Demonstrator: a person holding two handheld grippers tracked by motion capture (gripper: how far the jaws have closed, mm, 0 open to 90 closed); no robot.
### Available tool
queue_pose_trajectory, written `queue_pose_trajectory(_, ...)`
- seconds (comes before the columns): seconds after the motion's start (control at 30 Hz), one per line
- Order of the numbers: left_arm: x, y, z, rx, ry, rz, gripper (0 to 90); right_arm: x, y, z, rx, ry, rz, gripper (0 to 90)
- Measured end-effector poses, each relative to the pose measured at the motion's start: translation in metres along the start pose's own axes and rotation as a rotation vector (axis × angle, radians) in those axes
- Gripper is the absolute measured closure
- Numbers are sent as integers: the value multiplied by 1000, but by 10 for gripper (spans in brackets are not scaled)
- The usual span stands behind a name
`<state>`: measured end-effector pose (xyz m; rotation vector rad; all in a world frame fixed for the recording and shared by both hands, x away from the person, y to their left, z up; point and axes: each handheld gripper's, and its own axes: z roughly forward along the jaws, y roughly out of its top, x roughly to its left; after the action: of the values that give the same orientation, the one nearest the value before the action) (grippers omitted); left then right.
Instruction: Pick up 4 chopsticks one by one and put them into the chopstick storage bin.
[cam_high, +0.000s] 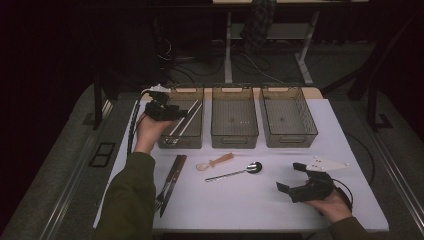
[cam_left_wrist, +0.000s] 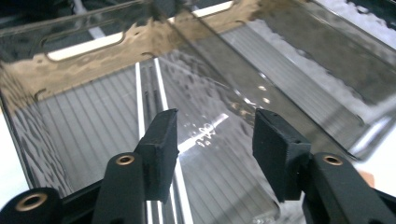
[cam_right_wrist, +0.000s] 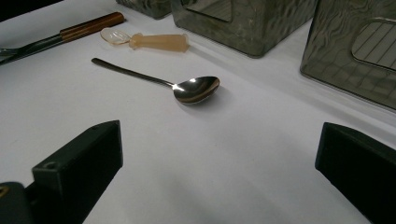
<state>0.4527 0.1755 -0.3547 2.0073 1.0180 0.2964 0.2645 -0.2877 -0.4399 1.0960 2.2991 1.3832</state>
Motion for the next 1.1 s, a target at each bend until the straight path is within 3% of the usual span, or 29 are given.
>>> queue_pose_trajectory(0.2, -15, -12, -14, 12, -52, 53, 408, 0, 0, 0, 4, -1, 1, 4)
queue_pose_trajectory(0.47, -40, -34, -27, -30, -115, 85, 366, 0, 0, 0, 3, 0, 0, 4)
queue_pose_trajectory(0.8, -68, -72, -36, -61, -137, 122, 308, 0, 0, 1, 5, 0, 0, 4)
queue_pose_trajectory(0.93, -77, -87, -40, -61, -115, 146, 286, 0, 0, 1, 6, 1, -2, 4)
queue_pose_trajectory(1.1, -85, -102, -47, -85, -136, 160, 263, 2, 1, -1, 0, 1, -9, 4)
